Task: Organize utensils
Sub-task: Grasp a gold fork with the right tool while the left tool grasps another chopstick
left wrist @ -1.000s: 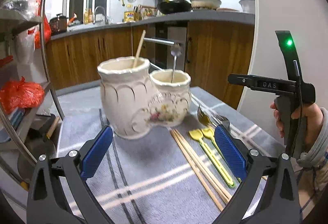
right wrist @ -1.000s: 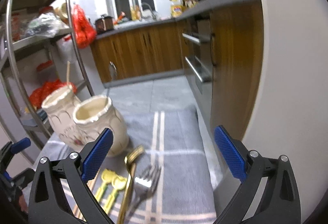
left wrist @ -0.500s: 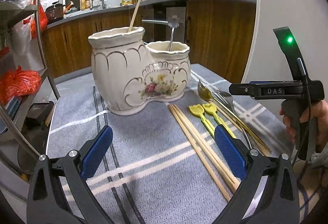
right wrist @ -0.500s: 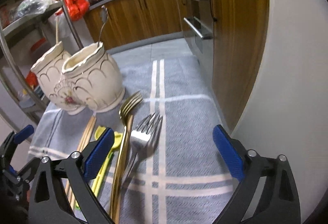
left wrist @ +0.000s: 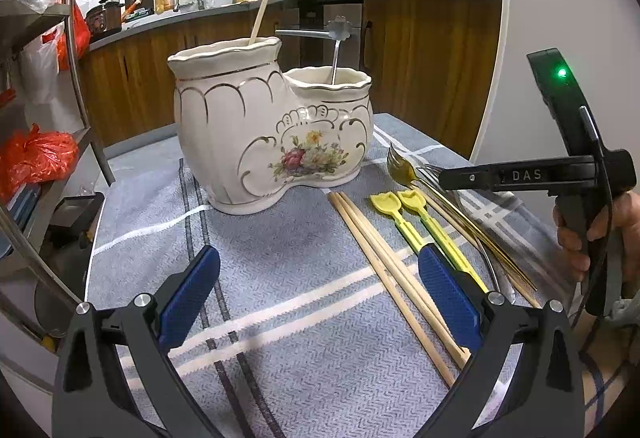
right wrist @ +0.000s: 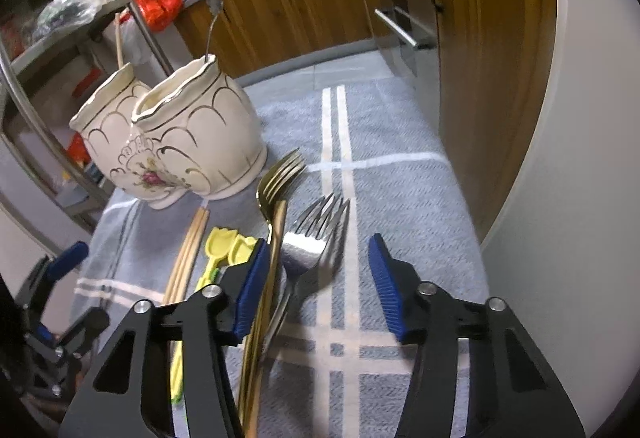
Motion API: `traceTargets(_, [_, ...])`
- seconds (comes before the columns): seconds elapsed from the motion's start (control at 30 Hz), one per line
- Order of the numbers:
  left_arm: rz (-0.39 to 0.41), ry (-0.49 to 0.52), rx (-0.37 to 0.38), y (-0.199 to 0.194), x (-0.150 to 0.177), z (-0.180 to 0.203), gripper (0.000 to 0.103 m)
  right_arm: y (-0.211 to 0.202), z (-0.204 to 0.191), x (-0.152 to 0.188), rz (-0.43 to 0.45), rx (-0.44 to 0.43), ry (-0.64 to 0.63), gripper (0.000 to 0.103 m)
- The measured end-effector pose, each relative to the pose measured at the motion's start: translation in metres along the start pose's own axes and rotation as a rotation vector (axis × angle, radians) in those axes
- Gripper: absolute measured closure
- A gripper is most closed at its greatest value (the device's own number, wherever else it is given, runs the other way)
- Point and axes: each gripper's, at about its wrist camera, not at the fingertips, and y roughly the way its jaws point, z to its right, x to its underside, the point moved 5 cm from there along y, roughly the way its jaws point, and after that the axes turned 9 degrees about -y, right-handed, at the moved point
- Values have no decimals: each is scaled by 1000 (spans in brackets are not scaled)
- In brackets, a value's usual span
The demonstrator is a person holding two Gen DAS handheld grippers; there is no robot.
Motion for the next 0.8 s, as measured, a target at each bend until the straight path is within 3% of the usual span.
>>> traceTargets(0.07, [-1,6,0,0,1,1,5,1,1,0,6,-21,19,59])
traceTargets(0.2, [-11,9,-5,4,1,3,5,7,-2,-3,0,-53,25,76])
traceTargets(0.4, [-65,29,-20,10,1,11,5,7,-6,-7,8,-78,26,83])
traceTargets(0.5, [-99,28,-37,15,1,15,6,2,-8,-11,30,-87,26,96])
traceTargets(0.8, [-206,63,-101,30,10,23,33,-21,-8,-19,119,-91,10,98])
